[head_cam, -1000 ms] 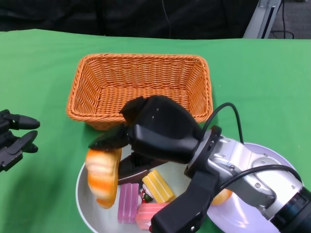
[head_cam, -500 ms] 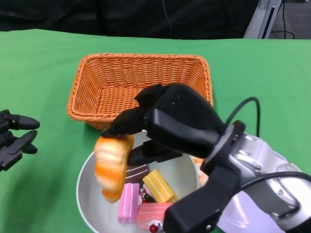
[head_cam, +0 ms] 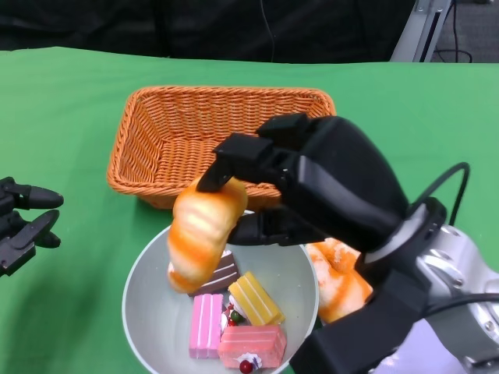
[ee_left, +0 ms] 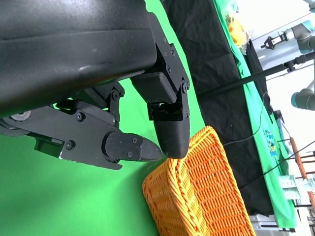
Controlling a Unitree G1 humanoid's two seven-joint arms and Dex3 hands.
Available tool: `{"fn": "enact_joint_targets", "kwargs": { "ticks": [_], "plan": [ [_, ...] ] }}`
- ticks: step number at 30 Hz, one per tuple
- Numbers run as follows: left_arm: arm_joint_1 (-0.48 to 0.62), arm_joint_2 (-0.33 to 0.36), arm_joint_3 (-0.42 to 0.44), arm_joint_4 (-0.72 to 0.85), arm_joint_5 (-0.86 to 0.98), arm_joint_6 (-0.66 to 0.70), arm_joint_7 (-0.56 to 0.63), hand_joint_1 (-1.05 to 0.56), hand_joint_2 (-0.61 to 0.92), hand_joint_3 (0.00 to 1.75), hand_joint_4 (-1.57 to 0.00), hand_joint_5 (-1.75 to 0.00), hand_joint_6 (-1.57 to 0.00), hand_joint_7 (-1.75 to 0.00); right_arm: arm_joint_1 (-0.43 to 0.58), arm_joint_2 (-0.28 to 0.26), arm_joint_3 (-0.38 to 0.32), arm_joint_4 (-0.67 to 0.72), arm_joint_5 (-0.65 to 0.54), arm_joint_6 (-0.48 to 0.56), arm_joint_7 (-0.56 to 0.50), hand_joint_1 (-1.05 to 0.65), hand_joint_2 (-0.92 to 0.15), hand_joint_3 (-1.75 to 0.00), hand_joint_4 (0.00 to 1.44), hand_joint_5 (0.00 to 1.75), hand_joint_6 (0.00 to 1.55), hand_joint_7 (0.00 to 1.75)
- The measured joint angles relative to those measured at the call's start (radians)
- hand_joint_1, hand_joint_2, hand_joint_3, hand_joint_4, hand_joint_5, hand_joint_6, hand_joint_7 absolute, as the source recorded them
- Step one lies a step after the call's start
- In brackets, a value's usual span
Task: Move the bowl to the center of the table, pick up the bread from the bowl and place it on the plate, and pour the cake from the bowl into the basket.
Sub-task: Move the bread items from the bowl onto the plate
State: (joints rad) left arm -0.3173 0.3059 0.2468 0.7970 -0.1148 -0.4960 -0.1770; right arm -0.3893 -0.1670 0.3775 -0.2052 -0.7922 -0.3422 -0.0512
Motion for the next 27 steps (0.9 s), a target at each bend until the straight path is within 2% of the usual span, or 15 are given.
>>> {"fn": "enact_joint_targets", "kwargs": {
  "ticks": [2,4,5,6,8,10,12,14,16,19,27],
  "plan": [
    [0.000,0.000,0.000,0.001,0.000,0.000,0.000,-0.18,0.92,0.22,-0.82,-1.27,-0.85,-0.90,0.013,-0.004,-0.020,-0.026,0.014,0.010,0.011,-0.15,-0.90,-0.16,0.93,1.75,0.81,1.28],
    [-0.001,0.000,0.000,0.003,0.000,-0.001,0.000,-0.18,0.92,0.21,-0.82,-1.27,-0.85,-0.89,0.032,-0.010,-0.041,-0.062,0.021,0.018,0.018,-0.16,-0.71,-0.55,0.93,1.75,0.77,1.40],
    [-0.002,0.000,0.000,0.005,0.000,-0.001,0.000,-0.18,0.92,0.21,-0.82,-1.27,-0.85,-0.89,0.043,-0.013,-0.053,-0.082,0.026,0.029,0.027,-0.15,-0.59,-0.80,0.93,1.75,0.71,1.56],
    [-0.002,0.000,0.000,0.007,0.000,-0.002,-0.001,-0.18,0.92,0.21,-0.82,-1.27,-0.85,-0.89,0.056,-0.018,-0.063,-0.107,0.030,0.043,0.040,-0.14,-0.53,-0.91,0.92,1.75,0.69,1.63],
    [-0.002,0.001,0.000,0.008,0.000,-0.004,-0.001,-0.18,0.92,0.21,-0.82,-1.26,-0.85,-0.89,0.080,-0.027,-0.084,-0.151,0.031,0.064,0.064,-0.14,-0.48,-1.02,0.93,1.75,0.68,1.66],
    [-0.004,0.001,0.000,0.009,0.000,-0.006,-0.002,-0.18,0.92,0.21,-0.82,-1.27,-0.85,-0.89,0.104,-0.032,-0.102,-0.190,0.034,0.085,0.074,-0.13,-0.43,-1.14,0.94,1.75,0.74,1.59],
    [-0.007,0.002,0.001,0.010,0.000,-0.009,-0.002,-0.20,0.92,0.20,-0.82,-1.27,-0.85,-0.89,0.142,-0.032,-0.128,-0.239,0.033,0.108,0.081,-0.16,-0.42,-1.20,0.95,1.75,0.81,1.45],
    [-0.010,0.003,0.001,0.014,0.001,-0.015,-0.003,-0.21,0.92,0.20,-0.82,-1.27,-0.85,-0.89,0.185,-0.032,-0.160,-0.300,0.029,0.135,0.085,-0.17,-0.40,-1.21,0.95,1.75,0.84,1.40],
    [-0.012,0.006,0.002,0.020,0.001,-0.019,-0.005,-0.20,0.92,0.21,-0.82,-1.27,-0.85,-0.89,0.226,-0.040,-0.198,-0.352,0.031,0.145,0.089,-0.15,-0.35,-1.33,0.94,1.75,0.85,1.37],
    [-0.016,0.008,0.003,0.029,0.000,-0.024,-0.015,-0.20,0.92,0.20,-0.83,-1.27,-0.86,-0.89,0.291,-0.064,-0.258,-0.396,0.045,0.137,0.088,-0.14,-0.28,-1.44,0.94,1.75,0.86,1.38],
    [-0.024,0.012,0.007,0.047,-0.001,-0.024,-0.021,-0.19,0.92,0.19,-0.82,-1.26,-0.86,-0.89,0.458,-0.072,-0.392,-0.495,0.078,0.148,0.085,-0.05,-0.31,-1.45,0.88,1.74,0.80,1.42]
  ]
}}
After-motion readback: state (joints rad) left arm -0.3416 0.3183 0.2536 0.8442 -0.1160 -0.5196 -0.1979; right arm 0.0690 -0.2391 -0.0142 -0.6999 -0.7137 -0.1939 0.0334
